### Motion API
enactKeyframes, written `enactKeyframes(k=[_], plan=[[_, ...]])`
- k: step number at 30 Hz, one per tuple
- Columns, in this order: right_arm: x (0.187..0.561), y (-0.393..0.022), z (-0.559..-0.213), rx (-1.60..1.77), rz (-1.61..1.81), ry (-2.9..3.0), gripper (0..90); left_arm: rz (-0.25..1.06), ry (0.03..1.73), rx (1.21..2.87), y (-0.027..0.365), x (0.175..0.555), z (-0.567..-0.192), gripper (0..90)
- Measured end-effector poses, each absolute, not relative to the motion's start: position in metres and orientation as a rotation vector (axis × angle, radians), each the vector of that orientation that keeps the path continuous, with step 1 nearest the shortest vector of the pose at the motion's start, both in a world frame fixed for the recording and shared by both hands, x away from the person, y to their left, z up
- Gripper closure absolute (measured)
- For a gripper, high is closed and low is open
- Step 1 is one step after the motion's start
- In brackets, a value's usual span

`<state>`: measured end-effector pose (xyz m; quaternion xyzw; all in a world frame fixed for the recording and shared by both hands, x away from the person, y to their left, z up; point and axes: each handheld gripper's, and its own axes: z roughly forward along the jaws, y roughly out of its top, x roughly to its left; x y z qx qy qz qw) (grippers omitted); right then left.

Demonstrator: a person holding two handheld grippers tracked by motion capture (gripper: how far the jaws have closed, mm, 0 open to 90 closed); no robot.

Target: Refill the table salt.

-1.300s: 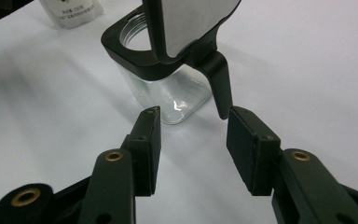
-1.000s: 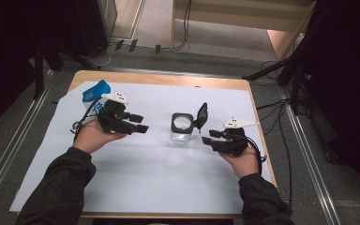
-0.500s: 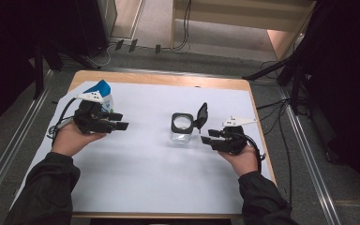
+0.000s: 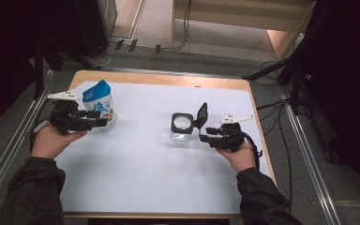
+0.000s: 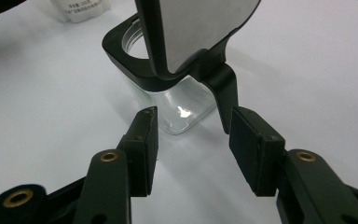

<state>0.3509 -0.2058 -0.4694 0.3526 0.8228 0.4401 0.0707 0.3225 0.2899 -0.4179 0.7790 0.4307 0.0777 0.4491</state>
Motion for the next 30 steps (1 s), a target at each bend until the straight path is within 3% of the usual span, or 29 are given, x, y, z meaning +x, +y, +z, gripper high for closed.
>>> enactKeyframes(k=[13, 18, 30], plan=[[0.352, -0.201, -0.471, 1.047, 1.313, 2.489, 53.7, 0.238, 1.175, 1.893, 0.326, 0.325, -0.418, 50.5], [0.349, -0.203, -0.473, 1.062, 1.296, 2.493, 53.7, 0.193, 1.197, 1.930, 0.327, 0.340, -0.417, 60.2], [0.327, -0.203, -0.477, 1.058, 1.284, 2.500, 53.4, 0.188, 1.169, 1.907, 0.324, 0.365, -0.411, 70.4]])
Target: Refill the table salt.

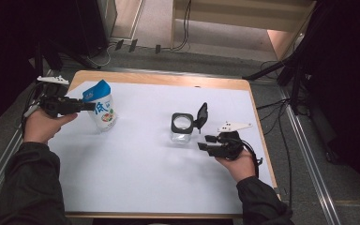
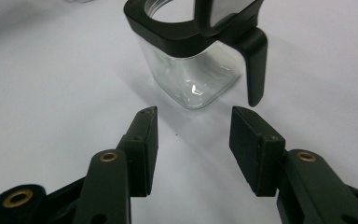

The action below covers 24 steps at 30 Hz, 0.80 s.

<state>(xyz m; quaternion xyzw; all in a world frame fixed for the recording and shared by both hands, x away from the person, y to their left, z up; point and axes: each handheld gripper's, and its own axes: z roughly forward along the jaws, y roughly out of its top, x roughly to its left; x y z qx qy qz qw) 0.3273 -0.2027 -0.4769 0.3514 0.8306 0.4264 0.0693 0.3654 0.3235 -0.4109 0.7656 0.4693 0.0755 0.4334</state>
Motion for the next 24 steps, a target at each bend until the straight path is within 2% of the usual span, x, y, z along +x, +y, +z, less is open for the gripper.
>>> enactKeyframes(k=[5, 9, 14, 24], plan=[[0.321, -0.201, -0.477, 1.054, 1.302, 2.505, 53.4, 0.207, 1.153, 1.924, 0.320, 0.371, -0.411, 79.2], [0.316, -0.200, -0.473, 1.044, 1.325, 2.494, 53.8, 0.219, 1.158, 1.923, 0.320, 0.373, -0.410, 89.9], [0.313, -0.196, -0.473, 1.038, 1.331, 2.507, 54.5, 0.195, 1.193, 1.885, 0.318, 0.375, -0.408, 90.0], [0.305, -0.179, -0.463, 0.954, 1.380, 2.526, 54.9, 0.157, 1.151, 1.888, 0.305, 0.369, -0.386, 90.0]])
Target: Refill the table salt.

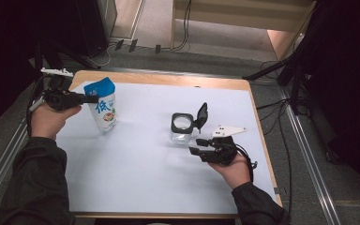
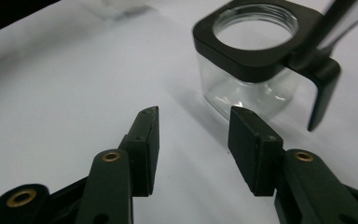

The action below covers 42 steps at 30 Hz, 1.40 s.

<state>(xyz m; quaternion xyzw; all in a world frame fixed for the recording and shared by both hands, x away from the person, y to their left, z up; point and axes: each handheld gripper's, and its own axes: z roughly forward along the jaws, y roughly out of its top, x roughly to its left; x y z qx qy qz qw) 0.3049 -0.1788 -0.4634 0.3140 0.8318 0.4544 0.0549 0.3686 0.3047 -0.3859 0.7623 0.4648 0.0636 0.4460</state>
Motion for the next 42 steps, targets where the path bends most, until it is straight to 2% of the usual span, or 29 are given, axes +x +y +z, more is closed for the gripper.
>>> enactKeyframes(k=[18, 32, 42], plan=[[0.301, -0.131, -0.469, 0.843, 1.368, 2.614, 54.8, 0.080, 1.068, 1.968, 0.255, 0.355, -0.359, 90.0], [0.313, -0.091, -0.486, 0.838, 1.360, 2.649, 50.1, 0.046, 0.974, 2.010, 0.218, 0.337, -0.348, 90.0], [0.321, -0.070, -0.495, 0.837, 1.371, 2.654, 50.8, 0.001, 0.890, 2.011, 0.199, 0.320, -0.337, 90.0]])
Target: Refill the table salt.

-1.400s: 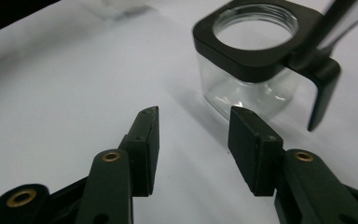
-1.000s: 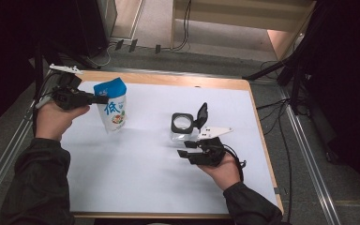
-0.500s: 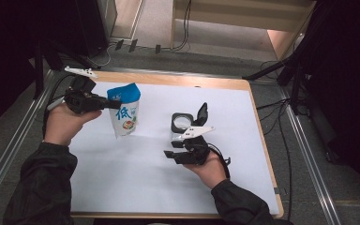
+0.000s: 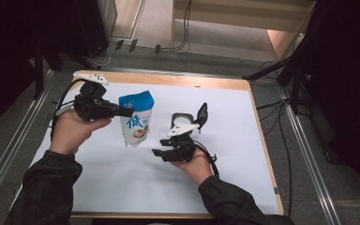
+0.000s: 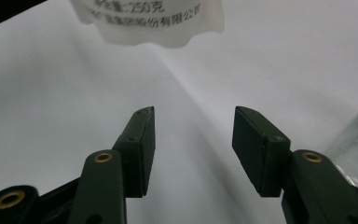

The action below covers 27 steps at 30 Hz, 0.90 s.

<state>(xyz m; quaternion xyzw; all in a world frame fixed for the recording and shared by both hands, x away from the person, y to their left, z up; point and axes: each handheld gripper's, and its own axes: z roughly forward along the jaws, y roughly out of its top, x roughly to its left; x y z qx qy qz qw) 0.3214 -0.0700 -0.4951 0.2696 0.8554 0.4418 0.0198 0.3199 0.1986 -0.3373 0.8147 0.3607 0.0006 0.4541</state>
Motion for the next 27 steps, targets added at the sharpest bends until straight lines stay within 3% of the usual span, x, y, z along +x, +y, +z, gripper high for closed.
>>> enactKeyframes(k=[11, 27], plan=[[0.326, -0.053, -0.506, 0.805, 1.339, 2.670, 51.6, -0.041, 0.836, 2.033, 0.175, 0.305, -0.333, 90.0], [0.323, -0.047, -0.506, 0.729, 1.363, 2.622, 55.4, -0.066, 0.881, 1.997, 0.173, 0.312, -0.344, 90.0]])
